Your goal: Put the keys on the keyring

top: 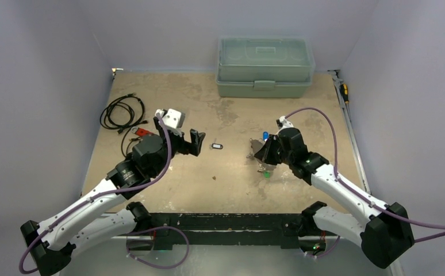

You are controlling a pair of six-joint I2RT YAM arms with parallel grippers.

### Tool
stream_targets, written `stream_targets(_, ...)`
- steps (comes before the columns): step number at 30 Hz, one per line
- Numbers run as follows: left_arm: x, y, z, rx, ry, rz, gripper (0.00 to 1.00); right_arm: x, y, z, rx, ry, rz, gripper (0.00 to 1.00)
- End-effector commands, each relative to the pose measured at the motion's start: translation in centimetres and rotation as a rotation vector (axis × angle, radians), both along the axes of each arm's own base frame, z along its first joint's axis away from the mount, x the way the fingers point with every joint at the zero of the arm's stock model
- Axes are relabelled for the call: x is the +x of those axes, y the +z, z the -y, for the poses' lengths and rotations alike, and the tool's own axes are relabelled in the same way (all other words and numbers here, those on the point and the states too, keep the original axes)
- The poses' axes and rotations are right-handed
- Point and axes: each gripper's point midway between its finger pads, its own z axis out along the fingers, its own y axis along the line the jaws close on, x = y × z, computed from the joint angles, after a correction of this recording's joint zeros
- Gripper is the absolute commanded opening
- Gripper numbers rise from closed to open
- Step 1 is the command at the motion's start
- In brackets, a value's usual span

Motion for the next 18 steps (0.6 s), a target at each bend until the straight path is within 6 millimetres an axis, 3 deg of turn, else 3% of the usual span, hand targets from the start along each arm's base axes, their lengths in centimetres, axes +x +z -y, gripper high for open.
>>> stream_targets(1,-0.1,0.9,0.4,-0.044,-0.026,0.039,0.91,0.1,3.6,-2.0,0.077,0.112,0.096,0.0)
stream_targets(11,-0.5,1.9,-0.1,-0.068,-0.04,0.145,0.94,-1.4,7.8,-3.7,0.128,0.292,0.171,0.0)
stream_targets(18,-0.5,1.1,-0.5,-0.027,-0.041,0.193,0.97,-2.4,10.3,-4.0,0.143,0.362,0.214,0.0)
